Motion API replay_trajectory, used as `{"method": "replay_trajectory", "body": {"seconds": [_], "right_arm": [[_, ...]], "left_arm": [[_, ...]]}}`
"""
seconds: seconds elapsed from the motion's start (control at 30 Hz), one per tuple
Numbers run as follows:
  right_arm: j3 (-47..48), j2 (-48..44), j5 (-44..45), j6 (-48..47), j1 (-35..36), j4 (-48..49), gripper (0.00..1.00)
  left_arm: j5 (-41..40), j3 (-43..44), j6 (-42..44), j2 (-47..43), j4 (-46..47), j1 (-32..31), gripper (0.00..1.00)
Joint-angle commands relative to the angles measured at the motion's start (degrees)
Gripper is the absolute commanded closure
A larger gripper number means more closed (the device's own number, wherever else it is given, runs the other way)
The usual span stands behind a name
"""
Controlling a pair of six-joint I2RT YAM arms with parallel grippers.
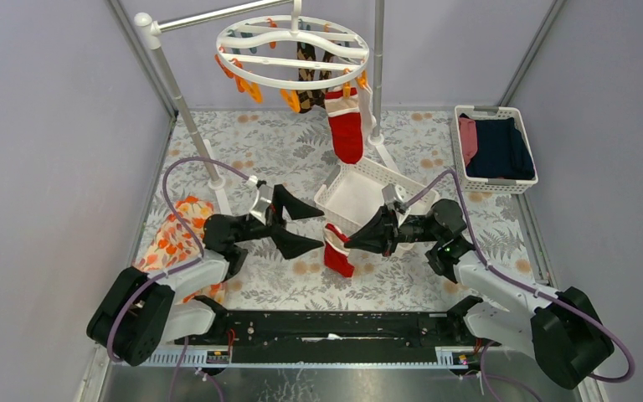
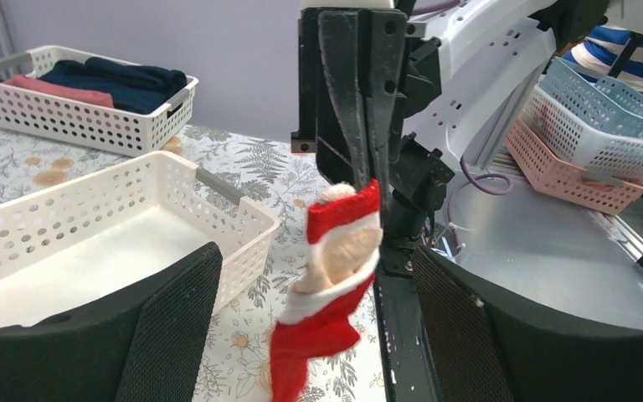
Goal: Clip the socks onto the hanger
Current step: Pick up the sock from the bin.
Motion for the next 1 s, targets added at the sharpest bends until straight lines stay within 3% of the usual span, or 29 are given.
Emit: {"method": "replay_trajectory", "body": {"seconds": [0.0, 0.17, 0.23, 0.3, 0.33, 0.73, 0.87, 0.97], "right_arm": [[2.44, 0.24, -2.09, 0.19, 0.38, 1.17, 1.0], [2.74, 1.26, -2.45, 0.36, 0.38, 1.21, 1.0], [2.81, 1.51, -2.48, 0.45, 0.45, 1.21, 1.0], [2.73, 1.45, -2.3, 0.22, 0.41, 0.85, 1.0], [2.78, 1.36, -2.18, 0.05, 0.44, 0.62, 1.0], [2.81, 0.66, -1.52, -1.35, 0.38, -1.08, 1.0], [2.95, 0.56, -0.94, -1.75, 0.38, -1.8, 1.0], [3.23, 0.27, -0.23, -2.94, 0.41, -3.91, 1.0]], "left_arm": [[-0.74, 3.09, 1.4, 2.45, -2.33, 0.13, 0.12], [0.32, 6.01, 2.63, 4.51, -4.44, -1.15, 0.17], [1.31, 7.46, 3.44, 5.53, -5.8, -2.28, 0.25], [2.19, 8.75, 3.74, 6.6, -7.91, -2.75, 0.42], [2.81, 9.21, 3.59, 6.93, -8.46, -2.77, 0.44], [6.53, 10.79, 7.48, 6.13, -16.87, -3.69, 0.45], [8.01, 11.28, 4.99, 7.39, -14.24, -4.17, 0.73], [7.59, 10.67, 3.38, 6.93, -11.81, -4.1, 1.0]]}}
